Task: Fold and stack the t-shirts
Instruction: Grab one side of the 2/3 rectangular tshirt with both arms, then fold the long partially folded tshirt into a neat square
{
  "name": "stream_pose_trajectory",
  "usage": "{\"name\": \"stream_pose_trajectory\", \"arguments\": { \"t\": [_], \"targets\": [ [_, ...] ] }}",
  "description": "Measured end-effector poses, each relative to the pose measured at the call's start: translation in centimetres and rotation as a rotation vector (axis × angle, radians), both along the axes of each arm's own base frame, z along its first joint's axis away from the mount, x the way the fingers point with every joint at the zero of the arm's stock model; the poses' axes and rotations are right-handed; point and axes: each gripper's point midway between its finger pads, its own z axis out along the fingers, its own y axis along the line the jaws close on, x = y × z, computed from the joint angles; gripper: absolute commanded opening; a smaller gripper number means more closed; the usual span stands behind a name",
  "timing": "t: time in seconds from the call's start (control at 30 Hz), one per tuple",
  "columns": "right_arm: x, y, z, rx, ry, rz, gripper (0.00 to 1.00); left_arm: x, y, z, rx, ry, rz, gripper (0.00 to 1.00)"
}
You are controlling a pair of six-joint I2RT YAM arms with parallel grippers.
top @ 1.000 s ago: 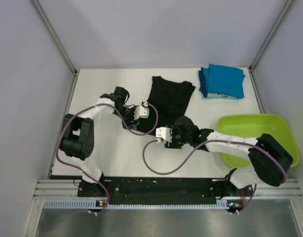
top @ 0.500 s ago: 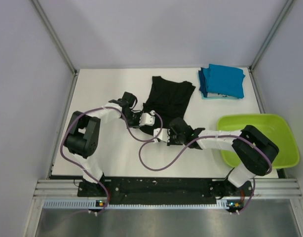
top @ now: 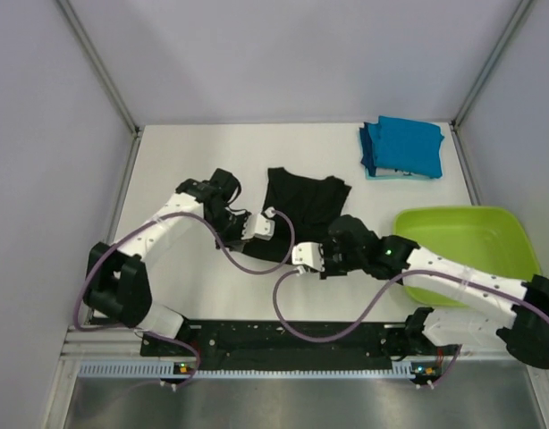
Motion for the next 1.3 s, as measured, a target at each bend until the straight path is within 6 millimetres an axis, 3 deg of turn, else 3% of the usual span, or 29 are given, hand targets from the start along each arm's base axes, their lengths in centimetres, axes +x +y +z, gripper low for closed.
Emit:
{"name": "stream_pose_trajectory", "arguments": {
  "t": [0.13,0.23,0.3,0.4,0.53,0.7,0.83,1.07,1.13,1.17,1.27,1.3],
  "targets": [
    [-3.2,0.2,4.1,0.096,0.066,0.073,0.0,-3.8,0.8,3.9,-0.012,0.086,0.008,0.0],
    [-4.5,-0.1,6.3,0.16,0.105,0.086,0.0,-3.6,-0.2,7.7,-0.073,0.067,0.03,0.0],
    [-4.4,-0.5,7.0,0.192,0.139,0.061,0.0,-3.1,-0.7,9.6,-0.103,0.048,0.054,0.0],
    [-1.4,-1.8,7.1,0.219,0.176,-0.08,0.0,-2.3,-0.9,10.6,-0.101,0.047,0.124,0.0],
    [3.7,-3.4,5.3,0.218,0.235,-0.285,0.0,1.5,-1.6,9.6,-0.038,0.075,0.232,0.0],
    [9.5,-5.2,2.2,0.202,0.302,-0.503,0.0,9.0,-3.6,6.5,0.028,0.074,0.35,0.0],
    [12.5,-6.0,-0.1,0.19,0.335,-0.591,0.0,14.3,-4.9,4.3,0.051,0.04,0.425,0.0],
    [16.8,-6.6,-2.6,0.203,0.399,-0.698,0.0,17.7,-4.8,0.5,0.116,0.014,0.503,0.0],
    [17.7,-6.7,-2.9,0.213,0.406,-0.72,0.08,18.2,-4.8,-0.2,0.124,0.008,0.52,0.04],
    [18.1,-6.8,-3.1,0.213,0.41,-0.726,0.17,18.4,-4.8,-0.5,0.126,0.006,0.525,0.09],
    [18.7,-6.8,-3.8,0.206,0.421,-0.745,0.42,19.3,-4.7,-1.2,0.137,-0.016,0.542,0.44],
    [19.1,-7.1,-4.0,0.201,0.417,-0.76,0.46,19.8,-4.4,-1.4,0.15,-0.037,0.556,0.74]
  ]
}}
